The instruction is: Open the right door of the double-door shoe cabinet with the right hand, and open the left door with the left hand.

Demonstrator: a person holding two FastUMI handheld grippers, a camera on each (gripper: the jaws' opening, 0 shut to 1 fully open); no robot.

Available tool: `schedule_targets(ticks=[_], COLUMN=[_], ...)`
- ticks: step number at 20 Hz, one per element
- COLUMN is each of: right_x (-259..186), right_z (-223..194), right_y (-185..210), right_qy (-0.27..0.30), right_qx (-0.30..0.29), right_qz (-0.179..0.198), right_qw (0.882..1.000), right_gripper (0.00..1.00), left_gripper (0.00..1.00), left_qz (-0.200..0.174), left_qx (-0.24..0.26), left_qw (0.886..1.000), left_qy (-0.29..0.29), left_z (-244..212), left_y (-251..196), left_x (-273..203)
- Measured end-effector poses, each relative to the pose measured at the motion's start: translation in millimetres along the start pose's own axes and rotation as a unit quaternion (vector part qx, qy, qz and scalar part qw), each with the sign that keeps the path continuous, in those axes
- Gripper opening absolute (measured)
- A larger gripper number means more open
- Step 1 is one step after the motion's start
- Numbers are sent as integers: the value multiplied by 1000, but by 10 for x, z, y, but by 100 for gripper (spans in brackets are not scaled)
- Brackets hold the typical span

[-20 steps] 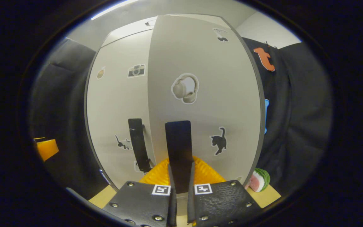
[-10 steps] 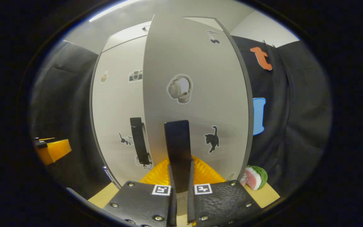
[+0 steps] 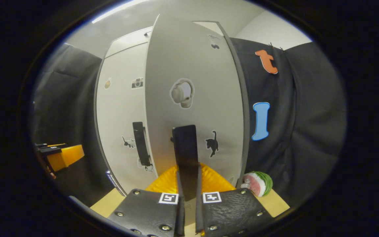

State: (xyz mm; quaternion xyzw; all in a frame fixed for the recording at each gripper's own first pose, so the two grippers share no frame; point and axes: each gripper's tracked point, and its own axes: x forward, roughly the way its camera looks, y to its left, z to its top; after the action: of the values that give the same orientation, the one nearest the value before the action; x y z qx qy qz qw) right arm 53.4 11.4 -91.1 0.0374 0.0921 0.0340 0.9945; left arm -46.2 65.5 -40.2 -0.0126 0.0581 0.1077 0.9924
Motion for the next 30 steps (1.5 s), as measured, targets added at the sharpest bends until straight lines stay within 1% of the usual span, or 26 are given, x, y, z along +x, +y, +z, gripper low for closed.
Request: schedule_targets(ticks=[11,14,17,21,22,25,26,27,28,30], right_x=[-143,-176,-206,-240,-253,-268,-203,-287,-323,-313], right_z=[20,32,13,39,47,2,-41,6,33,6], right_y=[-286,-384,-408,-597,-645,-645,-730,-793,-863,-847], right_qy=[-13,-15,-13,-23,-22,-13,-16,-15,-20,-16], right_qx=[0,2,13,-3,-4,22,23,16,11,18], right_qz=[-59,-77,-83,-119,-123,-118,-138,-149,-151,-127], right_qw=[998,997,996,993,992,993,990,989,988,992], right_gripper=[12,12,11,11,11,11,11,0,1,1], left_gripper=[97,97,97,97,97,97,97,97,97,97], left_qz=[-46,-51,-57,-65,-67,-76,-80,-84,-86,-91], left_qx=[3,5,-2,-1,-2,-6,-7,-6,-4,-2], left_qw=[999,999,998,998,998,997,997,996,996,996], left_qy=[4,2,5,7,8,13,15,16,15,14], left_z=[-56,-58,-71,-92,-99,-126,-141,-141,-142,-144], left_y=[-389,-442,-509,-604,-629,-743,-783,-827,-856,-914], left_x=[4,14,50,73,77,91,93,91,85,88])
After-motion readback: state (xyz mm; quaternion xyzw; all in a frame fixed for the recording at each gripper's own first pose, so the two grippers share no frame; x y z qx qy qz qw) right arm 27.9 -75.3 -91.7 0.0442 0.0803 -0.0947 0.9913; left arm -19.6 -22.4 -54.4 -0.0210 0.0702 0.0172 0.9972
